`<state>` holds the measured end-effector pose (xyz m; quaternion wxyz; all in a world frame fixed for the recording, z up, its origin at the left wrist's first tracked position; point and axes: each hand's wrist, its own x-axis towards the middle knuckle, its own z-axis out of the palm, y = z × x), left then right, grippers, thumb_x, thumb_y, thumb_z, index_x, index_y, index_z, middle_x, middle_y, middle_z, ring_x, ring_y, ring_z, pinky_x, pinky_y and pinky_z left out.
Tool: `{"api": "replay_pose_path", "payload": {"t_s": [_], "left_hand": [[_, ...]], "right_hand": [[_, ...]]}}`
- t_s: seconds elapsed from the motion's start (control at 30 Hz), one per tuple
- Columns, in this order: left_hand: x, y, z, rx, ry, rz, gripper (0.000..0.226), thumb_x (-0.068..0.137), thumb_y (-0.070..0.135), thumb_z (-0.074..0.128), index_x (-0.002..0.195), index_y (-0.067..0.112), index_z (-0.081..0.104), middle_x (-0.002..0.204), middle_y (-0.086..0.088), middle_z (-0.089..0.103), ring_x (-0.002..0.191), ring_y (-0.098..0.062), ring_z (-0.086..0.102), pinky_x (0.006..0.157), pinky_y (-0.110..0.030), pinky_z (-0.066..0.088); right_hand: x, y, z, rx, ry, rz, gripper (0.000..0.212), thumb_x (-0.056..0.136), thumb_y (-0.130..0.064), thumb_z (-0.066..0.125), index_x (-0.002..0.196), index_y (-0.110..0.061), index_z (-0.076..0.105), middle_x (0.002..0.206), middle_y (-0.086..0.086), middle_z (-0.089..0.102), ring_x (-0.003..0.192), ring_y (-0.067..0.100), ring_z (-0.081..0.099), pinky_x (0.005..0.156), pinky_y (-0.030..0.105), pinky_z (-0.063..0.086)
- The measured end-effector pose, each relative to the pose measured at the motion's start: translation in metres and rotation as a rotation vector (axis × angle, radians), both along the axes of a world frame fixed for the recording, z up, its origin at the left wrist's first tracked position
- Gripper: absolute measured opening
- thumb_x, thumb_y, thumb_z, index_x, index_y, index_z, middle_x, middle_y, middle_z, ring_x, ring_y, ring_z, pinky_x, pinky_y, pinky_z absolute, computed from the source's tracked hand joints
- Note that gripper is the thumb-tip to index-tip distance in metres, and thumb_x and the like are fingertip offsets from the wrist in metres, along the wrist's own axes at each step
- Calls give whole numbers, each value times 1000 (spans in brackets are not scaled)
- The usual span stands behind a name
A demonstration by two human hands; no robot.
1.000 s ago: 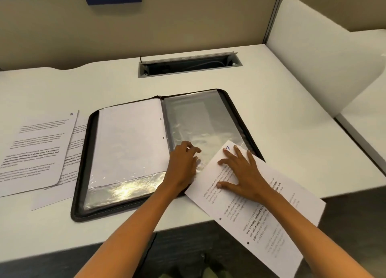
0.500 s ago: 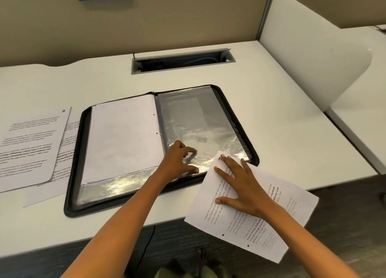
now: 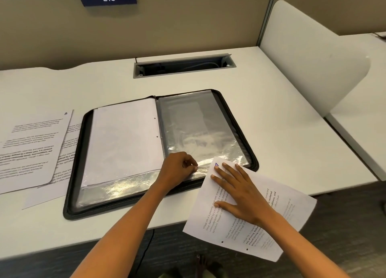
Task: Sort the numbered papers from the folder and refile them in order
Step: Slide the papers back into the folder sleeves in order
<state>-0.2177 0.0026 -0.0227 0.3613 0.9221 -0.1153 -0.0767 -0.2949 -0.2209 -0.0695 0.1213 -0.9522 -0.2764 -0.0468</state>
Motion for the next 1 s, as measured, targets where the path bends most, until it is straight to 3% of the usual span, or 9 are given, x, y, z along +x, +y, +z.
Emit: {"api": "replay_pose_path", "payload": {"t_s": [0.13,0.3,0.4,0.53,0.67,0.77,0.9,1.0], "left_hand": [[-2,2,-1,-50,28,86,5,82,15,68,81,19,71,67,14,66,63,-2,62,72,-32,55],[0,5,1,-42,24,102,8,83,15,66,82,20,73,67,12,66,61,1,60,73,-30,54],[1,5,1,-11,-8,92,9,84,17,65,85,19,74,73,7,70,61,3,59,73,-25,52],[1,7,-1,42,-49,61,9,86,20,64,88,19,73,75,9,69,62,3,55,64,-9,41],[-5,6,-4,39,-147,8,16,89,17,59,104,22,62,79,8,66,67,-8,58,67,-24,48],[-8,1,-8,146,-297,-91,22,88,9,57,106,21,57,96,1,61,70,-20,60,60,-32,49],[-10,-3,-13,274,-516,-215,19,74,6,76,90,11,69,93,-9,63,63,-24,61,51,-25,40],[-12,-5,-18,300,-635,-224,24,74,12,78,96,10,68,89,-7,61,66,-21,59,52,-29,47]], "right_hand": [[-2,1,-5,7,-97,9,61,93,-59,37,140,-22,42,151,2,36,141,21,28,111,46,23],[1,0,-6,-29,-113,35,61,93,-59,38,141,-20,43,151,3,36,142,19,25,112,44,22],[3,-1,-6,-59,-92,50,61,95,-58,36,143,-20,41,153,2,32,144,19,22,114,43,19],[3,-2,-7,-106,-88,82,63,96,-57,33,146,-19,35,155,3,29,145,20,18,117,42,12],[3,-1,-7,-129,-87,105,62,97,-56,32,148,-19,32,155,3,27,145,21,18,117,43,11],[3,0,-7,-135,-74,106,62,98,-56,31,148,-20,32,156,3,27,145,21,18,116,44,13],[2,3,-8,-132,-67,94,63,98,-57,30,149,-20,29,156,3,25,146,21,17,115,44,14],[4,5,-7,-123,-65,57,64,97,-58,29,149,-20,29,156,3,27,145,21,18,114,45,17]]}}
